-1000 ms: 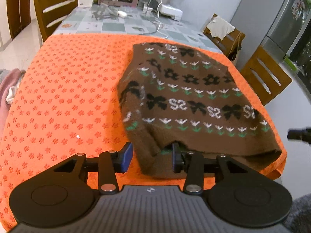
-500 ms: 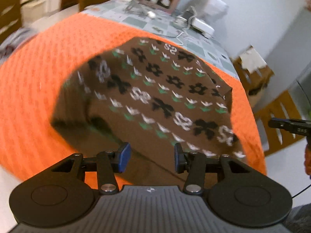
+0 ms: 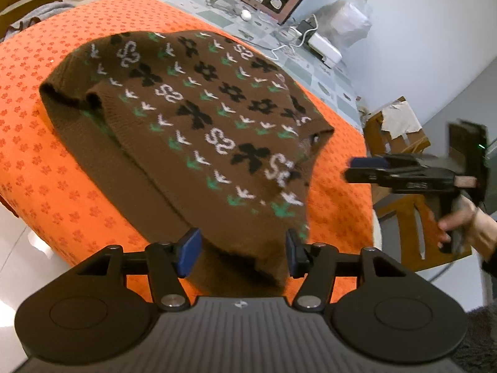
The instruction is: Fold clothes
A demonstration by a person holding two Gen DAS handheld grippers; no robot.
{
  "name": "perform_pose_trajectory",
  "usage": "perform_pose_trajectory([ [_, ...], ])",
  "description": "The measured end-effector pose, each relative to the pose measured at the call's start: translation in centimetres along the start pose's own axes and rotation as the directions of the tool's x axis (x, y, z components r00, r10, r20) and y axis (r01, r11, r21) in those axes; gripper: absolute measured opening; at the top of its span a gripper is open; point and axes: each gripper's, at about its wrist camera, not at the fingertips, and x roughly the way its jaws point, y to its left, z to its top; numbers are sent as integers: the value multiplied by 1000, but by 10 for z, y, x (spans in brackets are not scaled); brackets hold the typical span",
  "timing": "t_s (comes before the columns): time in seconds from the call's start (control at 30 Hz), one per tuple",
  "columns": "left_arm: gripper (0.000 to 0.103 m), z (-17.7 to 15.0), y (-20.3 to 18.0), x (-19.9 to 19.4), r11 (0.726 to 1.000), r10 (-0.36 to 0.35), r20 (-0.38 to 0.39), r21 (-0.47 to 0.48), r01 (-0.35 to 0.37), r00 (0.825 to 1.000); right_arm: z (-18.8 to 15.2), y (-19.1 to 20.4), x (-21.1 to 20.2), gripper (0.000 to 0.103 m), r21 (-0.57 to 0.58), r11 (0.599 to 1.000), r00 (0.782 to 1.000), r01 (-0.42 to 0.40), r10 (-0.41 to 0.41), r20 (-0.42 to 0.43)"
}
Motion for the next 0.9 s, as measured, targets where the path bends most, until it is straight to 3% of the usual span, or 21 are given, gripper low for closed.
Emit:
perform_pose_trajectory([
  [0.27, 67, -15, -19, 10, 999, 15, -33, 43, -14, 999, 29, 13, 55, 65, -187, 977, 989, -106, 84, -120],
  [0.43, 67, -20, -21, 17, 999, 20, -26, 31, -19, 999, 36, 15, 81, 65, -254, 946, 955, -202, 132, -265],
  [0.5, 60, -19, -23, 20, 999, 20, -18, 29, -20, 1000, 36, 13, 85, 58, -245, 941, 937, -234, 152, -313],
  [0.57, 26, -19, -25, 19, 999, 27, 4, 38, -27, 1000, 37, 10, 80, 20, -230, 935, 926, -271, 188, -327],
  [0.63, 10, -20, -27, 14, 998, 42, 47, 52, -45, 998, 36, 6, 72, 15, -223, 930, 919, -293, 209, -335],
  [0.77, 9, -22, -28, -5, 996, 49, 132, 73, -59, 990, 23, -1, 39, 11, -214, 921, 916, -327, 252, -314],
  [0.9, 9, -26, -24, -20, 994, 43, 133, 90, -55, 990, 3, -5, 8, 8, -202, 914, 911, -352, 286, -296],
])
